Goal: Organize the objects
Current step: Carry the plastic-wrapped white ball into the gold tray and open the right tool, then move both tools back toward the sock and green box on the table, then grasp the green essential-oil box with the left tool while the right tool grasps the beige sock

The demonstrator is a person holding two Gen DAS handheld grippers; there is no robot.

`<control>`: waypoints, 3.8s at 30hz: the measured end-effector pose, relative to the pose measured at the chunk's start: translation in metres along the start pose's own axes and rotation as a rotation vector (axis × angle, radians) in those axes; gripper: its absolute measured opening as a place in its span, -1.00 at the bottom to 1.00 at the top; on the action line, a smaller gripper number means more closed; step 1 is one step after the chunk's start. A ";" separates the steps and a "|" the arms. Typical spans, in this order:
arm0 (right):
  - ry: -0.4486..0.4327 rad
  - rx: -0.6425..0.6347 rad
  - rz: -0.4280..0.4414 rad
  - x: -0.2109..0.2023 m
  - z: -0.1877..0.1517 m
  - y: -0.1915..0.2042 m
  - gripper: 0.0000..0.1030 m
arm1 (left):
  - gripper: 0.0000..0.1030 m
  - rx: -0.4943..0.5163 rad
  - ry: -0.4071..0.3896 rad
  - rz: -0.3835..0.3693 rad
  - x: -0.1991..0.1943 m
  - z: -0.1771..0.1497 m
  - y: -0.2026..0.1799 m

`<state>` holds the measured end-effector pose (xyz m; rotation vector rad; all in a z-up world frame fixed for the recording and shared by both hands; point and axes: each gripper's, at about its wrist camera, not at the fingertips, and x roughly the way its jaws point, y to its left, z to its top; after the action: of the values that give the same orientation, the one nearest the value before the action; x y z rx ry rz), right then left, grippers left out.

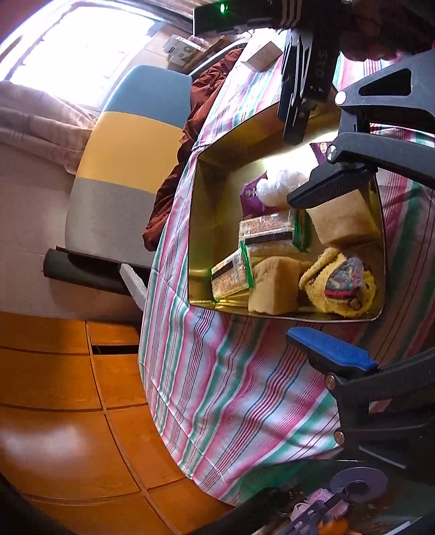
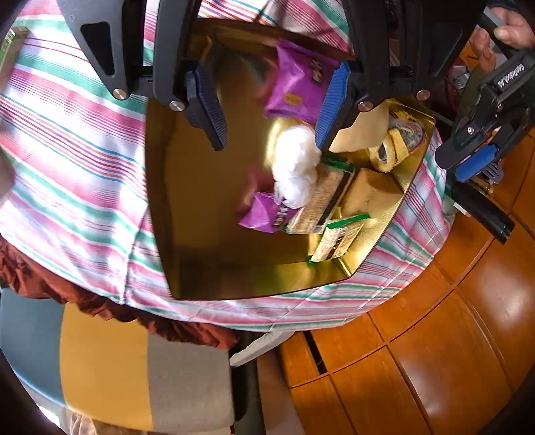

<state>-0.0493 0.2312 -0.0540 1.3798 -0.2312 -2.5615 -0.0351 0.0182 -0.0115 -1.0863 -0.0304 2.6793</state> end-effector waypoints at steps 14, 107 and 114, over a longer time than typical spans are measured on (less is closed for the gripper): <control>-0.071 0.083 -0.108 -0.050 -0.020 -0.050 0.09 | 0.49 0.072 0.000 -0.034 -0.004 0.000 -0.026; -0.100 1.059 -0.378 -0.139 -0.138 -0.362 0.44 | -0.36 0.562 0.200 -0.608 0.084 -0.090 -0.318; -0.039 0.964 -0.443 -0.130 -0.126 -0.356 0.12 | -0.32 0.553 0.253 -0.614 0.086 -0.081 -0.322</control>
<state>0.0826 0.6042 -0.1045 1.8046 -1.4691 -2.9572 0.0329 0.3449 -0.0923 -1.0088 0.3434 1.8354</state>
